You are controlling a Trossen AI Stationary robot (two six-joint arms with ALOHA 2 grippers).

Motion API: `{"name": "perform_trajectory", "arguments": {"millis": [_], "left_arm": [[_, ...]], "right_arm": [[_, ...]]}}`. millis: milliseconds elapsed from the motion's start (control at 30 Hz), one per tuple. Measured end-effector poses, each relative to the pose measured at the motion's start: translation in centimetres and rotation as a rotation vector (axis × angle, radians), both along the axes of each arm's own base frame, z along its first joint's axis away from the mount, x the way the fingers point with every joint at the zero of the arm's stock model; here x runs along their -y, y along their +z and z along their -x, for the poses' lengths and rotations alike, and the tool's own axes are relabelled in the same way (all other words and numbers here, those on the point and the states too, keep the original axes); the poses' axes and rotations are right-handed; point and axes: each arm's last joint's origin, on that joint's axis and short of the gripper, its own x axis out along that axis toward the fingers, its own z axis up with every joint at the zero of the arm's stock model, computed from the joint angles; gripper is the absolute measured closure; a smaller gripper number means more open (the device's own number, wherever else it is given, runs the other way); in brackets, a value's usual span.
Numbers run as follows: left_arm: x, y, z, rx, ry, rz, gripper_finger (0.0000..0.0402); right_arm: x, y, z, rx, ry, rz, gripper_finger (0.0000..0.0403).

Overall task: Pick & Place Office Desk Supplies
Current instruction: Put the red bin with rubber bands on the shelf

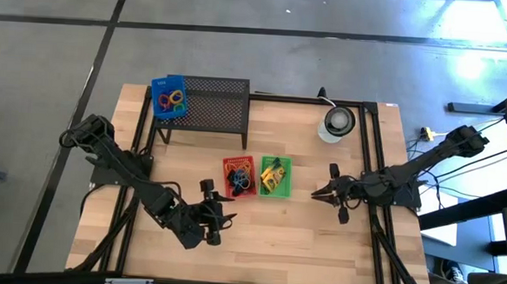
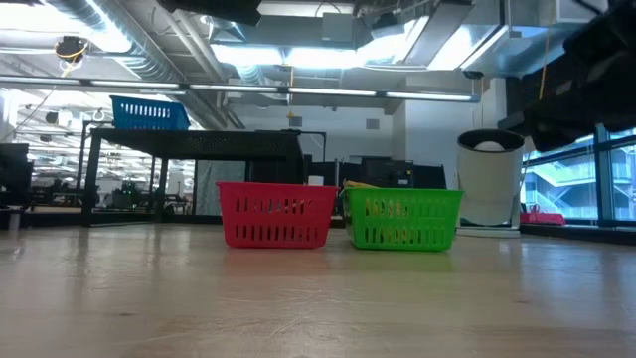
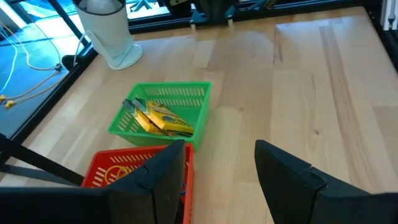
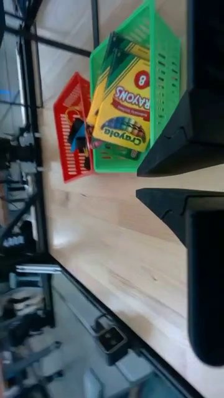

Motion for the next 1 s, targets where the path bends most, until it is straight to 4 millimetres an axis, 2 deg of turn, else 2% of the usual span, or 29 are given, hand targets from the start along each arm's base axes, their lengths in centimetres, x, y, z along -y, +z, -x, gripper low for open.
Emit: {"name": "perform_trajectory", "arguments": {"millis": [233, 333, 533, 700, 1000], "left_arm": [[-0.3, 0.0, -0.2, 0.001, 0.013, -0.002, 0.0213], [-0.9, -0.2, -0.7, 0.007, 0.047, 0.016, 0.0213], [-2.6, -2.7, -1.9, -0.058, 0.120, 0.033, 0.0213], [-3.7, -3.8, -3.1, -0.126, 0.101, 0.090, 0.0213], [-5.7, -6.4, -4.8, -0.280, 0.044, 0.065, 0.0213]], "right_arm": [[0.1, 0.0, 0.1, 0.054, -0.012, -0.024, 0.0362], [0.3, -0.2, 0.1, 0.038, -0.077, -0.030, 0.0362], [0.6, -0.7, 0.2, -0.007, -0.188, -0.053, 0.0362], [0.6, -0.7, 0.2, -0.008, -0.165, -0.033, 0.0362], [0.5, -0.7, 0.2, -0.011, -0.140, -0.037, 0.0362]]}}
